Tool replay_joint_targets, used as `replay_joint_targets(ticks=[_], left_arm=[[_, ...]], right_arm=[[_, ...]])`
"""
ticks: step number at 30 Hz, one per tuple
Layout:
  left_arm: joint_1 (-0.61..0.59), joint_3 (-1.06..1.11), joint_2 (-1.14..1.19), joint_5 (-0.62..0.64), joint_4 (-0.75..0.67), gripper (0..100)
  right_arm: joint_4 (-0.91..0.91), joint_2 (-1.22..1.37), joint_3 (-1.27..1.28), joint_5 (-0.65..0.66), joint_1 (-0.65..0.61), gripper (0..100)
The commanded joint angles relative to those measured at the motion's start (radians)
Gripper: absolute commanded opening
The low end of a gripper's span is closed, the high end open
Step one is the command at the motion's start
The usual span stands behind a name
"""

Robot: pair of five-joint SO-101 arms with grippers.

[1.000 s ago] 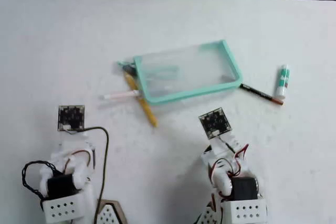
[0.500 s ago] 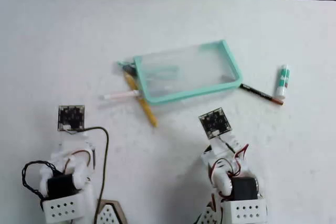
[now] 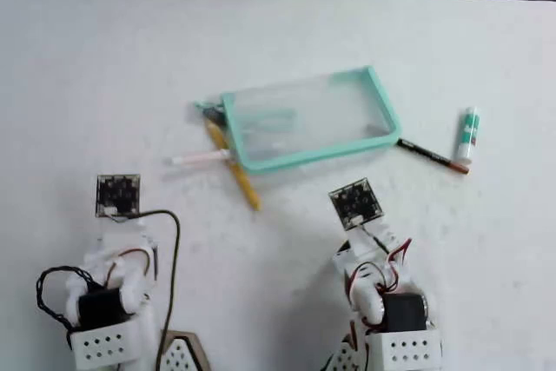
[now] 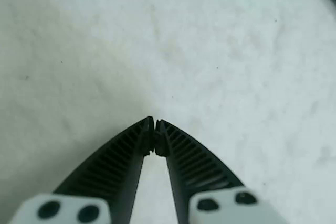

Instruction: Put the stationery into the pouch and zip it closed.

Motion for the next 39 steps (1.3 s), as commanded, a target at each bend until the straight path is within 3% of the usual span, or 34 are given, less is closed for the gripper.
replay_joint_targets(ticks=[1,6,12,22,24,27,29,34,39], left_arm=[[-0.005,-0.003,-0.007,0.014,0.006,2],[0.091,-0.003,-0.007,0.014,0.006,2],[0.102,-0.003,-0.007,0.008,0.003,2],[0.065,-0.158,-0.008,0.000,-0.242,2],[0.087,-0.169,-0.008,-0.086,-0.249,2],[0.168,-0.164,-0.008,-0.215,-0.287,2],[0.208,-0.163,-0.008,-0.232,-0.359,2],[0.236,-0.241,-0.002,-0.071,-0.554,2],[0.401,-0.496,-0.001,-0.055,-0.382,3]], right_arm=[[0.010,-0.007,0.006,-0.003,0.008,1.9],[0.010,-0.007,0.006,-0.003,0.008,1.9],[0.010,-0.007,0.006,-0.003,0.008,1.9],[0.010,-0.007,0.006,-0.005,-0.059,2.1],[0.010,-0.007,0.006,-0.006,-0.077,2.1],[0.010,-0.007,0.006,-0.005,-0.142,2.1],[0.008,-0.007,0.006,-0.003,-0.208,2.1],[-0.058,-0.007,0.006,-0.002,-0.392,2.2],[-0.035,-0.007,0.006,-0.002,-0.278,2.2]])
